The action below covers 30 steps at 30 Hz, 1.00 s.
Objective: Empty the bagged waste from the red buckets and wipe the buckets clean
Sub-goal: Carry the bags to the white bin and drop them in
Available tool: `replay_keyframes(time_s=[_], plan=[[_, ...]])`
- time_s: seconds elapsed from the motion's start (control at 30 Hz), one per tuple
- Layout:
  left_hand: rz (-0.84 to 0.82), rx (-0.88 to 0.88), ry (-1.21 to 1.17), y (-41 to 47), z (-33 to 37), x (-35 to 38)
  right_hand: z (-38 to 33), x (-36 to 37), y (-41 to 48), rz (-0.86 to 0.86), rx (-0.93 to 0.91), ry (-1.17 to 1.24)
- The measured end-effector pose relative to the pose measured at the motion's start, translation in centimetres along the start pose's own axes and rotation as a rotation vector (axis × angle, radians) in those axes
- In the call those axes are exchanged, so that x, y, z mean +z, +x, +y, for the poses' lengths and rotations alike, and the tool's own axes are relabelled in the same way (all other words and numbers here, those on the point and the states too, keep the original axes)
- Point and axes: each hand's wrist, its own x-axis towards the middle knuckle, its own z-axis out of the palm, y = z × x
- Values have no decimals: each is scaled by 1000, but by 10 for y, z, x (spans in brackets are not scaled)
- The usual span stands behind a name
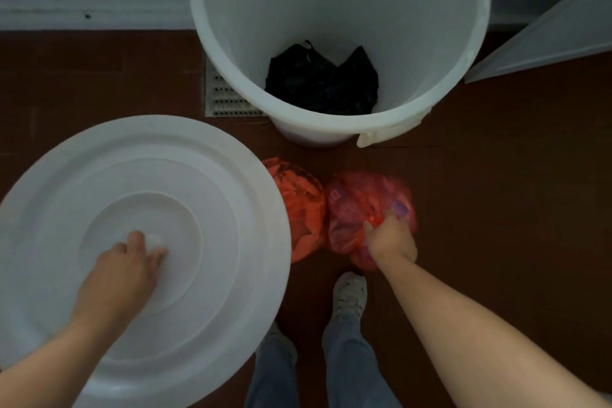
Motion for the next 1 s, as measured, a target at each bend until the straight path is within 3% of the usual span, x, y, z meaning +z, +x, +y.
replay_keyframes(time_s=[0.47, 1.0], plan=[[-70, -67, -71, 6, -11, 9, -13, -13, 11, 153, 97, 135], [-27, 95, -25, -32, 5, -124, -37, -141, -128, 248, 121, 370]])
